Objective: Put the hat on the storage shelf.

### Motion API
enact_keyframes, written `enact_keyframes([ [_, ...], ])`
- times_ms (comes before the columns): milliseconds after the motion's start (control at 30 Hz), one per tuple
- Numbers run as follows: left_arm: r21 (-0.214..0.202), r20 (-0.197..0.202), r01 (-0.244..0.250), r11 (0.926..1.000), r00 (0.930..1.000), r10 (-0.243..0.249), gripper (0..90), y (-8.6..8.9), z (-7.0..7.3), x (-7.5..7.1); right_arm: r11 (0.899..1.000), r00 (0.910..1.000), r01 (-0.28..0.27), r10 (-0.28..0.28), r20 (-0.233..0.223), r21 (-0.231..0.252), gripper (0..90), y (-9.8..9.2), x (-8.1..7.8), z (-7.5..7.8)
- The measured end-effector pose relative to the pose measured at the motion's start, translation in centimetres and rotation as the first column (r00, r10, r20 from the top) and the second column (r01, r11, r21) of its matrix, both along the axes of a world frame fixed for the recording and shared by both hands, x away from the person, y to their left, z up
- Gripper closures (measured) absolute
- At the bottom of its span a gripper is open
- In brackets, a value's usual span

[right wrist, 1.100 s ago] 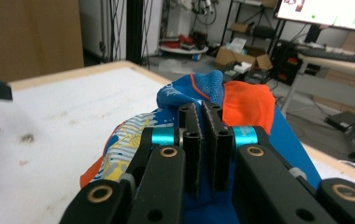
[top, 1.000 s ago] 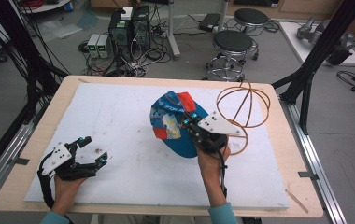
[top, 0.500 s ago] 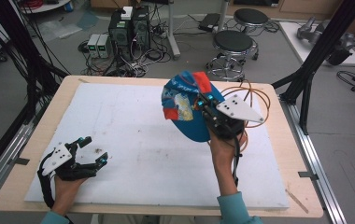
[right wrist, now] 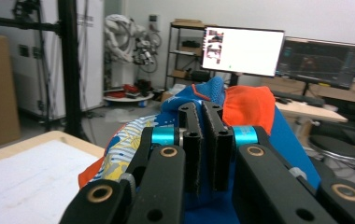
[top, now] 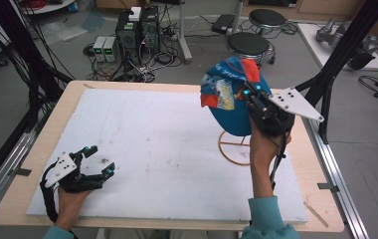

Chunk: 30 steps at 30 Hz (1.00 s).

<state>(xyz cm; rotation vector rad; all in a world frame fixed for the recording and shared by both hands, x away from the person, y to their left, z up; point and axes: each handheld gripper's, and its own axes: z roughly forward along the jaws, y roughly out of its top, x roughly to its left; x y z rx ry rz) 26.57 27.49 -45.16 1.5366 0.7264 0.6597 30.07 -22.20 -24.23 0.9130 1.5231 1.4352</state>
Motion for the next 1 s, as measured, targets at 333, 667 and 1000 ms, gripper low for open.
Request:
enact_keyframes([
  [333, 0.001, -0.001, -0.003, 1.0, 1.0, 0.003, 11.1, 0.0, 0.0, 0.0, 0.997, 0.997, 0.072, -0.071, -0.029, 0.033, 86.9, -3.4, 0.0, -0.4],
  [667, 0.003, 0.0, -0.004, 1.0, 1.0, 0.004, 11.2, 0.0, 0.0, 0.0, 0.994, 0.9939, 0.097, -0.094, -0.059, 0.05, 86.9, -5.1, -0.4, -1.3],
  [1000, 0.007, 0.001, -0.005, 1.0, 1.0, 0.005, 11.2, -0.1, 0.0, 0.0, 0.993, 0.9914, 0.109, -0.106, -0.077, 0.042, 86.8, -6.9, -2.1, -2.5],
])
